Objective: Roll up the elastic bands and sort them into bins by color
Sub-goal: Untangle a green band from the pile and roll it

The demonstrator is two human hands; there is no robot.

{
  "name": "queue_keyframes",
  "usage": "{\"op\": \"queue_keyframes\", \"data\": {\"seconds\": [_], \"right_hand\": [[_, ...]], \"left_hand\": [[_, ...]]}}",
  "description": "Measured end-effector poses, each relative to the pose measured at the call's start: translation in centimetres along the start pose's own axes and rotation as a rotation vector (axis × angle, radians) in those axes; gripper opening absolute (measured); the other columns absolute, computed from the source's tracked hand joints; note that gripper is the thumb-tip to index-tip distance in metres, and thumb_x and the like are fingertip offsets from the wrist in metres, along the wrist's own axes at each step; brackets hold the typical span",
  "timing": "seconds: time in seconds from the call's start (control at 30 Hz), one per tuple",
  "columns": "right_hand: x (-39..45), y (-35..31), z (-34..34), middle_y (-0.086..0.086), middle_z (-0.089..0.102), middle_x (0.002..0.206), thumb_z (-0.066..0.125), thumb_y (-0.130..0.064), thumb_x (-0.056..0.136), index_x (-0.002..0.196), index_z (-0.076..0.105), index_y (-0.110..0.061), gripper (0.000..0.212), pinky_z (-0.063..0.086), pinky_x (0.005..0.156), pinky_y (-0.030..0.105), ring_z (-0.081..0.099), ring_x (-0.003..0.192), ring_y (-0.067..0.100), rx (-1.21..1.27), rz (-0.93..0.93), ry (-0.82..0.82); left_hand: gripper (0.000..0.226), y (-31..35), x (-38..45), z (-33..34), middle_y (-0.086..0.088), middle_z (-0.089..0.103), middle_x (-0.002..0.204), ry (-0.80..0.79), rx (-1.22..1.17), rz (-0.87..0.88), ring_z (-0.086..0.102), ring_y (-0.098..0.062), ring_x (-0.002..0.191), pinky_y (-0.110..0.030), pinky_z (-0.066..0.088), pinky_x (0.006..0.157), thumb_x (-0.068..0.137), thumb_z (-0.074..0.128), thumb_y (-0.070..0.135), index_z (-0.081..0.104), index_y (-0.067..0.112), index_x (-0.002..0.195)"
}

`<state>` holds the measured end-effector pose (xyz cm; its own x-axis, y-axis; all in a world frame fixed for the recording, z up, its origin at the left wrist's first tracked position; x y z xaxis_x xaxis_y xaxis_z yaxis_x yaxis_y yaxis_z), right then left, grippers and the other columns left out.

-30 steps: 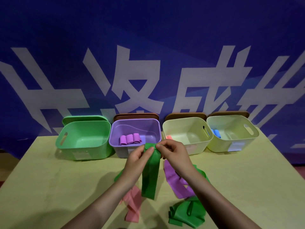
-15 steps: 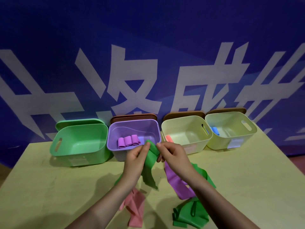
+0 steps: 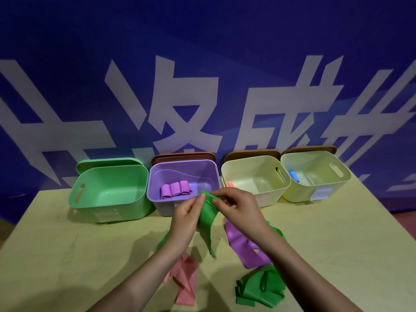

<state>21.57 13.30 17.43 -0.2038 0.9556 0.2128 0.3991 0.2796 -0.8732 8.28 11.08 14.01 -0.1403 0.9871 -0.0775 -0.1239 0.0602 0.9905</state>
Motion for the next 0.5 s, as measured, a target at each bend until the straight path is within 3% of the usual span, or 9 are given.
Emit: {"op": "queue_keyframes", "data": {"seconds": [0.13, 0.23, 0.33, 0.5], "right_hand": [[0.1, -0.7, -1.0, -0.01, 0.071, 0.079, 0.052, -0.038, 0.083, 0.091, 0.075, -0.017, 0.032, 0.051, 0.075, 0.036, 0.062, 0.07, 0.008, -0.073, -0.061, 0.042], [-0.1, -1.8, -1.4, -0.008, 0.071, 0.082, 0.05, -0.037, 0.083, 0.092, 0.074, -0.018, 0.031, 0.052, 0.072, 0.043, 0.061, 0.072, 0.009, -0.156, -0.158, 0.069], [-0.6, -2.7, -1.0, -0.006, 0.068, 0.083, 0.05, -0.032, 0.085, 0.095, 0.072, -0.016, 0.029, 0.052, 0.068, 0.042, 0.058, 0.069, 0.009, -0.27, -0.27, 0.04], [-1.6, -3.8, -1.0, -0.002, 0.066, 0.087, 0.061, -0.015, 0.087, 0.101, 0.073, -0.012, 0.019, 0.052, 0.067, 0.027, 0.056, 0.071, 0.005, -0.214, -0.403, 0.007]], "left_hand": [[0.027, 0.0, -0.3, 0.2, 0.006, 0.072, 0.079, -0.01, 0.022, -0.017, 0.063, -0.005, 0.079, -0.019, 0.048, 0.074, 0.097, 0.05, 0.017, 0.072, 0.02, 0.082], [0.026, 0.1, -0.8, 0.6, 0.012, 0.074, 0.08, -0.027, 0.04, -0.042, 0.066, 0.001, 0.079, -0.012, 0.048, 0.071, 0.098, 0.047, 0.018, 0.07, 0.023, 0.086], [0.026, 0.6, -1.4, 1.1, 0.011, 0.073, 0.08, -0.036, 0.058, -0.035, 0.065, 0.003, 0.079, -0.012, 0.049, 0.072, 0.099, 0.047, 0.018, 0.069, 0.023, 0.088], [0.028, 0.9, -2.1, 0.4, 0.006, 0.068, 0.079, 0.046, 0.034, -0.059, 0.061, -0.004, 0.076, -0.014, 0.047, 0.07, 0.098, 0.047, 0.012, 0.067, 0.021, 0.081]]}}
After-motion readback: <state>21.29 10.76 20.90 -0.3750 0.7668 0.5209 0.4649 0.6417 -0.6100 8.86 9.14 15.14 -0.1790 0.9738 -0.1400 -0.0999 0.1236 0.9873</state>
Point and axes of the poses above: each hand's wrist, its own x-axis towards the middle knuckle, its own z-axis out of the palm, y = z × x, the point moved 9 cm from there along x, towards the middle knuckle
